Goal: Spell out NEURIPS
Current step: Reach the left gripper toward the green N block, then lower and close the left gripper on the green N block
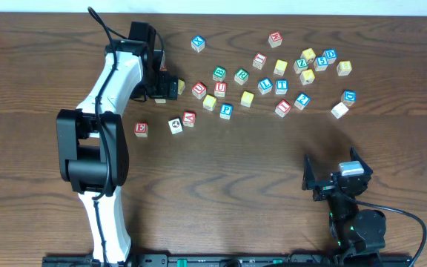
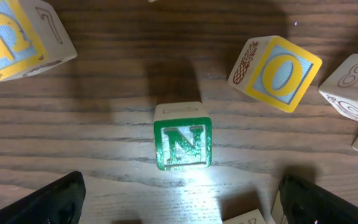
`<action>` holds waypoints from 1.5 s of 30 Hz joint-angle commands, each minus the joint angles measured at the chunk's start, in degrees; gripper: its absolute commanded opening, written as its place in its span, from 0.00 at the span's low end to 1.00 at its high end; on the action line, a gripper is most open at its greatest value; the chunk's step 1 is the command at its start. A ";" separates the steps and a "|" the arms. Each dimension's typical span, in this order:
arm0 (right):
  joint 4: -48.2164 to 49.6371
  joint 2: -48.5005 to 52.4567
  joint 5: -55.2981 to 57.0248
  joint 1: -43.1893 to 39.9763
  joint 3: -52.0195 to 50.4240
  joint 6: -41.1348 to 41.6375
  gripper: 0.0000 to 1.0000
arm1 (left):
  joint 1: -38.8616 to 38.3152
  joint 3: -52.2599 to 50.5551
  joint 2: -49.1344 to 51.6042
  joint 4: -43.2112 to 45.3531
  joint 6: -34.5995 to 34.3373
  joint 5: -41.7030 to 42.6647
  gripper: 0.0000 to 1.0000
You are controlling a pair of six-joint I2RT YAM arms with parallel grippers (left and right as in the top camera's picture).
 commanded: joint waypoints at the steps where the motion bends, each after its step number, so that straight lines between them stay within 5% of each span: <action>1: -0.17 -0.31 0.50 -0.46 -0.04 0.72 0.99 | 0.24 -1.46 0.26 1.44 0.96 -0.52 0.98; 33: -0.17 -0.31 0.50 -0.46 -0.04 0.74 0.99 | 0.24 -2.62 4.55 6.56 0.98 -2.47 0.97; 45: -0.17 -0.31 0.50 -0.46 -0.04 0.74 0.99 | 0.24 -2.62 4.55 7.58 0.96 -2.45 0.70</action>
